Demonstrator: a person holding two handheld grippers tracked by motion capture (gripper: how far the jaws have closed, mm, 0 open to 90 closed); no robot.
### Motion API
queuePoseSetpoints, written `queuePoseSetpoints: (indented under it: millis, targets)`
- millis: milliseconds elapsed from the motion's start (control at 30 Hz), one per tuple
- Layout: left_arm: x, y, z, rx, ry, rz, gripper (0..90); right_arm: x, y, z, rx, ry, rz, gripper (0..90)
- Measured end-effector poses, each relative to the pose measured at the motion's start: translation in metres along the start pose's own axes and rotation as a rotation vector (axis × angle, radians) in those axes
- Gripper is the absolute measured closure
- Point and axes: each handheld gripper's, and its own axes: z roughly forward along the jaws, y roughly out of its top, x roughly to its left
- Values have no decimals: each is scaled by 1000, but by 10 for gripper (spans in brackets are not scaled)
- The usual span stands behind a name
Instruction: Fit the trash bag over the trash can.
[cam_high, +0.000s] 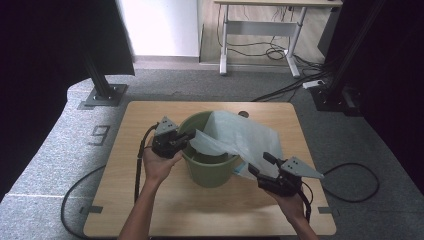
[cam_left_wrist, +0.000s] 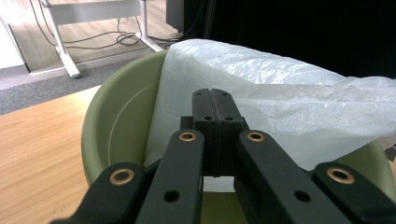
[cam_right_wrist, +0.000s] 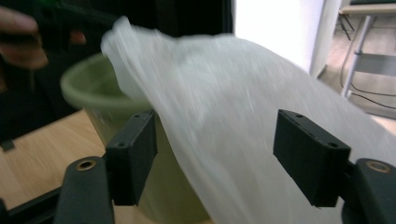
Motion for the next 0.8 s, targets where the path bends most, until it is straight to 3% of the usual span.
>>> queuePoseSetpoints:
  millis: [167, 200, 267, 300, 367, 400, 467, 500, 567, 600, 633, 667, 800]
  targets:
    - [0, 0, 1, 1, 2, -5, 896, 0, -20, 4, 38, -22, 1, 245]
    - [0, 0, 2, 2, 0, -5, 895, 0, -29, 12, 62, -50, -11, 235]
    - [0, 0, 2, 2, -2, -5, 895, 0, -31, 15, 69, -60, -16, 234]
    - [0, 0, 2, 3, -1, -4, 895, -3, -37, 24, 92, -102, -25, 238]
    - [0, 1, 1, 1, -1, -6, 895, -4, -40, 28, 101, -127, -37, 247]
    - [1, 1, 0, 2, -2, -5, 895, -8, -44, 33, 120, -155, -43, 313]
    - [1, 1, 0, 3, -1, -3, 895, -11, -47, 36, 127, -158, -44, 438]
    - [1, 1, 0, 3, -1, -3, 894, -11, -47, 36, 127, -158, -44, 438]
    - [2, 0, -1, 3, 2, -3, 894, -15, -48, 36, 133, -172, -57, 604]
    - [2, 0, -1, 3, 1, -1, 893, -19, -45, 34, 125, -183, -52, 757]
    - [2, 0, -1, 2, 1, 0, 893, -19, -45, 34, 125, -183, -52, 757]
    - [3, 0, -2, 2, 1, 2, 893, -24, -37, 28, 101, -194, -54, 861]
    - [5, 0, -3, 8, 5, 7, 891, -29, -17, 17, 51, -198, -70, 885]
